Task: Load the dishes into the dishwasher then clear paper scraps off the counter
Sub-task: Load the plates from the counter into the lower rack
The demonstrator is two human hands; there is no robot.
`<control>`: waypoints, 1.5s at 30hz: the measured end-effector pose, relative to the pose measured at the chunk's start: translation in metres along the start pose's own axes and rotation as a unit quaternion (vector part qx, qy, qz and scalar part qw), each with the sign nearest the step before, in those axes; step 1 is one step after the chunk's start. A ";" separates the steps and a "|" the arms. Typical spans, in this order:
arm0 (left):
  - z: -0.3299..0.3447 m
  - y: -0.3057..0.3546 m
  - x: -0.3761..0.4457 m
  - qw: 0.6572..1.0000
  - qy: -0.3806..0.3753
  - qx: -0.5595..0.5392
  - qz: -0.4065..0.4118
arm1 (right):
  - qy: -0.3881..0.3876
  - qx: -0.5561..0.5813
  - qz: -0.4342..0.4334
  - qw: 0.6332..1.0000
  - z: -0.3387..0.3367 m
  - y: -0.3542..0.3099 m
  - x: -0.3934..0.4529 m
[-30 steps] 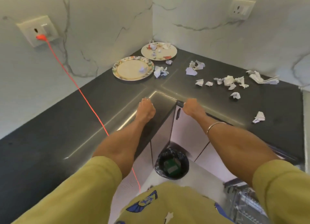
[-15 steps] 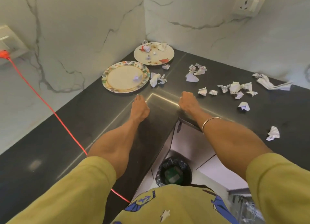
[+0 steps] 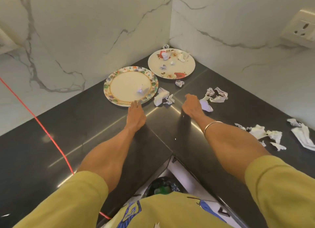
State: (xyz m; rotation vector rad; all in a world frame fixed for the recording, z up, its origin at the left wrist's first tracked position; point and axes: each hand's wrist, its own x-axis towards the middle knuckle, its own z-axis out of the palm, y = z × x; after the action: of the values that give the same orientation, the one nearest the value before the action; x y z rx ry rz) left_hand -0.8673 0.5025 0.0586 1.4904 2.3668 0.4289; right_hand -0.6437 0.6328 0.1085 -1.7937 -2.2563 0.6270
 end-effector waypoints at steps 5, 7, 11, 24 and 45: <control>0.005 0.014 0.020 0.999 -0.026 0.037 0.029 | -0.008 0.050 0.020 0.999 0.001 -0.010 0.042; 0.004 0.015 0.034 0.999 -0.033 0.025 0.028 | -0.022 0.061 0.041 0.997 0.003 -0.012 0.059; 0.012 0.011 0.057 0.998 -0.033 0.039 0.020 | -0.050 0.039 0.093 0.994 0.005 -0.015 0.090; 0.029 0.000 0.073 0.988 0.012 0.152 0.028 | -0.050 0.268 0.273 0.922 0.019 0.002 0.214; -0.013 0.020 0.064 0.991 0.053 0.124 -0.014 | 0.148 0.479 0.285 0.817 -0.005 -0.009 0.210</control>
State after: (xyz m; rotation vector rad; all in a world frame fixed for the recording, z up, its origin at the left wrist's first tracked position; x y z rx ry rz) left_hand -0.8828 0.5679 0.0716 1.5701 2.6005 0.2168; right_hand -0.7018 0.8347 0.0938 -1.7452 -0.8373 1.1912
